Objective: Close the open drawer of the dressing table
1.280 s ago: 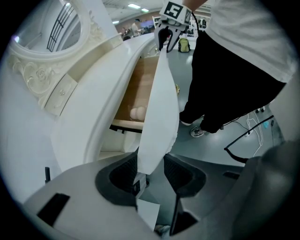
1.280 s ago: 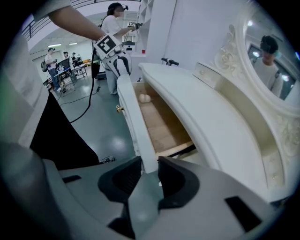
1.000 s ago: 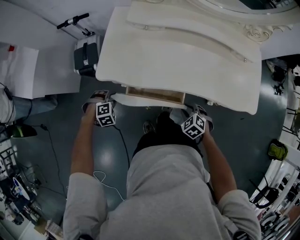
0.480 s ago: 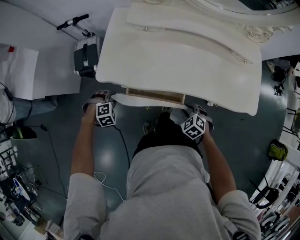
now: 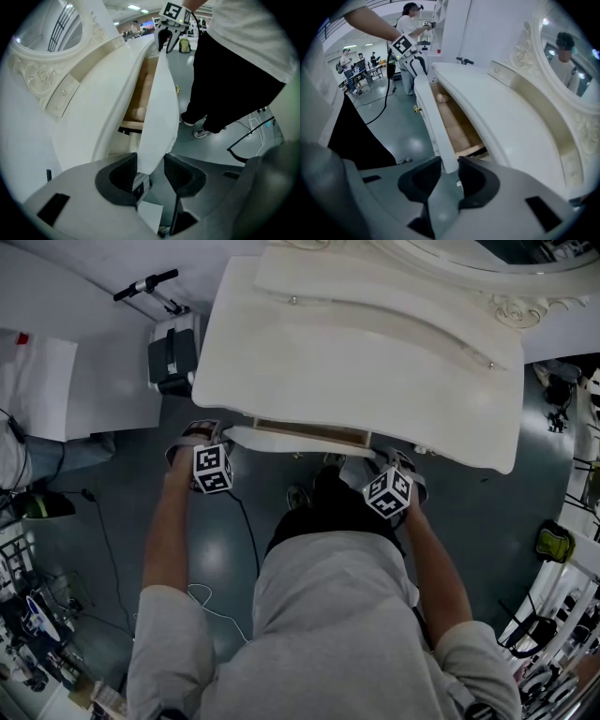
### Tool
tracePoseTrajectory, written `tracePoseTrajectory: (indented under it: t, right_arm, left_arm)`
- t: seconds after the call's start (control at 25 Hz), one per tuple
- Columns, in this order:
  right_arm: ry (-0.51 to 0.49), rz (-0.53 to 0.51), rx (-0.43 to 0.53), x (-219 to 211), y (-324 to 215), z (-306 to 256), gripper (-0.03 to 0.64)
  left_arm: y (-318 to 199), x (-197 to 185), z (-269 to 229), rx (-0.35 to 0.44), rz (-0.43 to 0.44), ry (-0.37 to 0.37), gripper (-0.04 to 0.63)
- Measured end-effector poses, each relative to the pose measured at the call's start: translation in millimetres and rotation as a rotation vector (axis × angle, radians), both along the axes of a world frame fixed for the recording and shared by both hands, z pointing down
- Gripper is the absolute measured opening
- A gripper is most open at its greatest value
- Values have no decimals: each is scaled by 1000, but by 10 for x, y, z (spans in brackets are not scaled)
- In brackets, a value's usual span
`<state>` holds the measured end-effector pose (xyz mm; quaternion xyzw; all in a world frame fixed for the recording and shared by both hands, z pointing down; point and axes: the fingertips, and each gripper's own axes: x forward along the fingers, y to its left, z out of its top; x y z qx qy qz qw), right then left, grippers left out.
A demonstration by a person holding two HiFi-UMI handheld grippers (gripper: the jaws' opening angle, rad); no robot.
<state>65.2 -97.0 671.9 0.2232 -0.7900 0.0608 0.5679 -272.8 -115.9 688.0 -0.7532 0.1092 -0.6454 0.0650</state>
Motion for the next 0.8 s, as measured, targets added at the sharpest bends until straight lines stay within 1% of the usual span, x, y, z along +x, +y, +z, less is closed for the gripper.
tracePoseTrajectory:
  t: [0.2,0.44,0.68,0.8]
  right_arm:
    - [0,18,6,-2,-40,-5,126]
    - [8,50,28,-2,-78,0,130]
    - [12,128,39,8,-77,4,138]
    - [5,189,42,3,-89,3,141]
  left_arm:
    - [-33,5,-5,2,-3,4,167]
    - [-77,1,-5,33,-11,6,170]
    - [-79,-2,-8,60,-27,17,174]
    - [-107,-31,-30,102,-47,14,176]
